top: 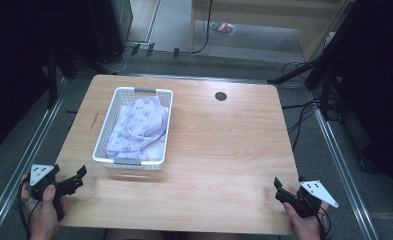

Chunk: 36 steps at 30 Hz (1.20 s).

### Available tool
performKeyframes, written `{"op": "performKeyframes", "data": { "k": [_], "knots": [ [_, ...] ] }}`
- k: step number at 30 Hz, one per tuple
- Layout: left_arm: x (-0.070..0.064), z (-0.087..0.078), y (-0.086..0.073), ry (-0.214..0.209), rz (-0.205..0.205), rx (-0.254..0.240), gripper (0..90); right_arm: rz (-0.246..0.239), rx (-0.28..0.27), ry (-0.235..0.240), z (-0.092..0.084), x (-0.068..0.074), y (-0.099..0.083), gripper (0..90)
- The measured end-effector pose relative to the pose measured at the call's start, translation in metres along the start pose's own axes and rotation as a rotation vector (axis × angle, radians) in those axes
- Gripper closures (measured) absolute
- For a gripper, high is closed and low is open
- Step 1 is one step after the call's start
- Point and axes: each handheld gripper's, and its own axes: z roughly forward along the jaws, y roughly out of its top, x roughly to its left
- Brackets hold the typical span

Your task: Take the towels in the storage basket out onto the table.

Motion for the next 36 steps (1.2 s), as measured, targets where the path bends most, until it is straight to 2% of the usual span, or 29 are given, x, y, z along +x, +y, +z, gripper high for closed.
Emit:
{"op": "performKeyframes", "data": {
  "k": [3,7,10,13,17,20,27,32,36],
  "knots": [
    [0.000,0.000,0.000,-0.001,0.004,-0.002,7.9,0.000,-0.001,0.002,0.000,0.000,0.000,14.0],
    [-0.003,0.000,0.000,0.010,0.029,-0.003,7.9,0.000,0.000,0.002,0.000,0.000,0.000,14.0],
    [-0.003,0.000,0.000,0.010,0.025,0.012,8.0,0.002,0.003,0.001,0.000,0.000,0.000,14.0],
    [-0.003,0.001,0.001,0.023,0.020,0.001,7.9,0.002,0.003,0.002,0.000,0.000,0.000,14.0],
    [-0.002,0.001,0.001,0.036,0.035,0.009,7.9,0.001,0.004,0.002,0.001,0.000,0.000,13.9],
    [-0.001,-0.002,0.005,0.009,0.024,0.027,7.9,0.001,0.005,0.002,0.001,0.000,0.000,14.0],
    [-0.003,-0.008,0.010,-0.007,0.030,0.015,7.9,0.001,0.006,0.001,0.001,0.000,0.000,13.9],
    [-0.008,-0.016,0.020,-0.036,0.035,0.000,7.9,-0.001,0.008,-0.001,0.001,0.000,0.000,13.9],
    [-0.013,-0.018,0.027,-0.039,0.049,0.004,7.9,-0.001,0.007,-0.002,0.001,0.000,0.000,14.0]
  ]
}}
